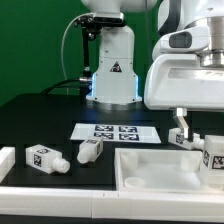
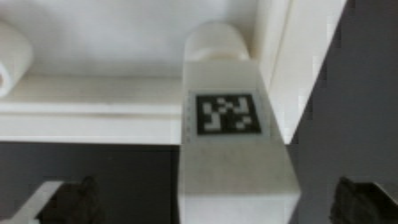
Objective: Assemble square table
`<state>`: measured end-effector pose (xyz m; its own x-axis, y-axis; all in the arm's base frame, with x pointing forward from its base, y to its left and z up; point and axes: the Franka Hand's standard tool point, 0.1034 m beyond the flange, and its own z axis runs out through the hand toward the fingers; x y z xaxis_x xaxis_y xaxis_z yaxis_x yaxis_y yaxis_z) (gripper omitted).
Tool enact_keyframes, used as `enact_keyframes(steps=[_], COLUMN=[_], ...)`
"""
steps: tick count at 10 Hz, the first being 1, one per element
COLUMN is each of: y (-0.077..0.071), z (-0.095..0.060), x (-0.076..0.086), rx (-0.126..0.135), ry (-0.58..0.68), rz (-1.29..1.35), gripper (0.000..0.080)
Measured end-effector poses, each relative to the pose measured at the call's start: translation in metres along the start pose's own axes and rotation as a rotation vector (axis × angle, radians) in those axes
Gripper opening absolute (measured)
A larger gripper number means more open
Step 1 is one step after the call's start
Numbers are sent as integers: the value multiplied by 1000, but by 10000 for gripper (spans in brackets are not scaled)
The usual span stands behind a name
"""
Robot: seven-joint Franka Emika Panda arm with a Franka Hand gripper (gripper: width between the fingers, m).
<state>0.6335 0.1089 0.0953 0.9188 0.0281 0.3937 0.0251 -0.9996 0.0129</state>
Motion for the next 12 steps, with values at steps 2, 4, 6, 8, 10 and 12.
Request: enact_keyframes(steps=[2, 4, 6, 8, 10, 12], y=[-1, 3, 1, 0, -4, -14], z=[0, -1, 0, 4, 9, 10], x=[2, 2, -1, -2, -4, -7], rx=[-7, -9, -8, -5, -7, -50], ry=[-166, -293, -415, -407, -405, -400], rz=[6, 35, 48, 55, 65, 146], gripper=[649, 649, 649, 649, 649, 649])
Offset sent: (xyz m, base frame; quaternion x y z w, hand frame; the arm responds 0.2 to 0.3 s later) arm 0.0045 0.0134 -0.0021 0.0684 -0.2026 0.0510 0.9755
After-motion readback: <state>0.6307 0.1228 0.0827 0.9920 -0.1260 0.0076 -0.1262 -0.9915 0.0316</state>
